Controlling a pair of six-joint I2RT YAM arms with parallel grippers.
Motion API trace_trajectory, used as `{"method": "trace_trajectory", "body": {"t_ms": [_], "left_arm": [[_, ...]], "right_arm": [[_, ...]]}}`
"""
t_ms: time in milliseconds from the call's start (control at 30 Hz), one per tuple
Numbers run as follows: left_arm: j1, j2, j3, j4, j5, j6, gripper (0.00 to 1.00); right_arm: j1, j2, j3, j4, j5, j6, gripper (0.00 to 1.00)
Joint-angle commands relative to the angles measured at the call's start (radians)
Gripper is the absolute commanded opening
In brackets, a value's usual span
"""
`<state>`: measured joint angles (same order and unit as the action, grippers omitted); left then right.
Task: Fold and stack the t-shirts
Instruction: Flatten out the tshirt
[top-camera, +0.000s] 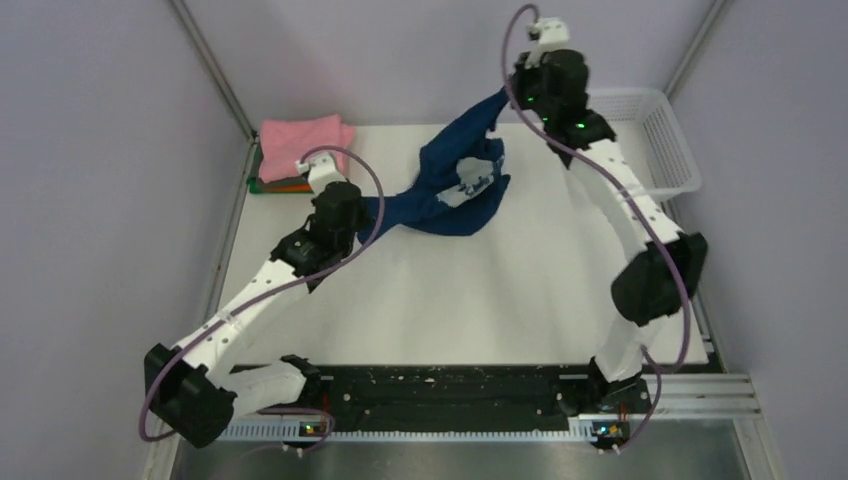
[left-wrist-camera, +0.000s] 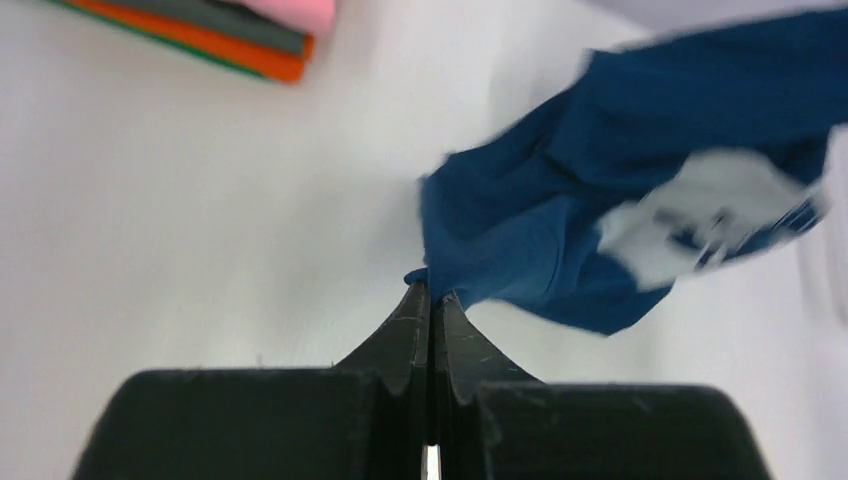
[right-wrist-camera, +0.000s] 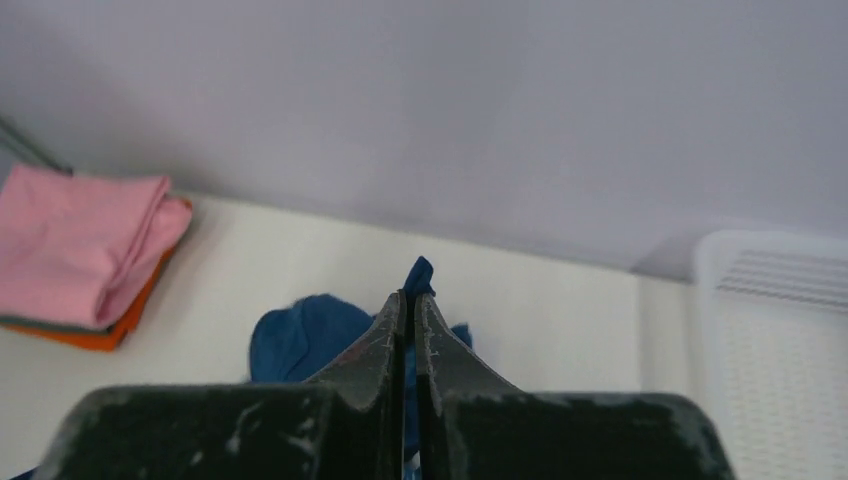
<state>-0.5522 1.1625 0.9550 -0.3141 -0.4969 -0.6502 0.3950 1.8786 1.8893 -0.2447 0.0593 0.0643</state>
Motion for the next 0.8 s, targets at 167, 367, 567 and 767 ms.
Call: {"method": "trace_trajectory", "body": {"t_ms": [167, 367, 567, 767], "left_arm": [[0.014, -0.23, 0.196, 0.135, -0.309, 0.259, 0.0], [0.014, -0.391, 0.245, 0.3, -0.207, 0.401, 0.0], [0.013, -0.511, 0.316, 0.355, -0.018, 0.468, 0.0], [0.014, -0.46, 0.453, 0.363, -0.042, 0.547, 0.0]], "right_arm": [[-0.114, -0.51, -0.297, 0.284, 0.088, -0.027, 0.0], [-0.114, -0.723, -0.307, 0.277, 0.123, -0.104, 0.0], [-0.113, -0.912, -0.286, 0.248, 0.07, -0.136, 0.0], [-0.113, -0.967, -0.241, 0.207, 0.065, -0.174, 0.0]]}}
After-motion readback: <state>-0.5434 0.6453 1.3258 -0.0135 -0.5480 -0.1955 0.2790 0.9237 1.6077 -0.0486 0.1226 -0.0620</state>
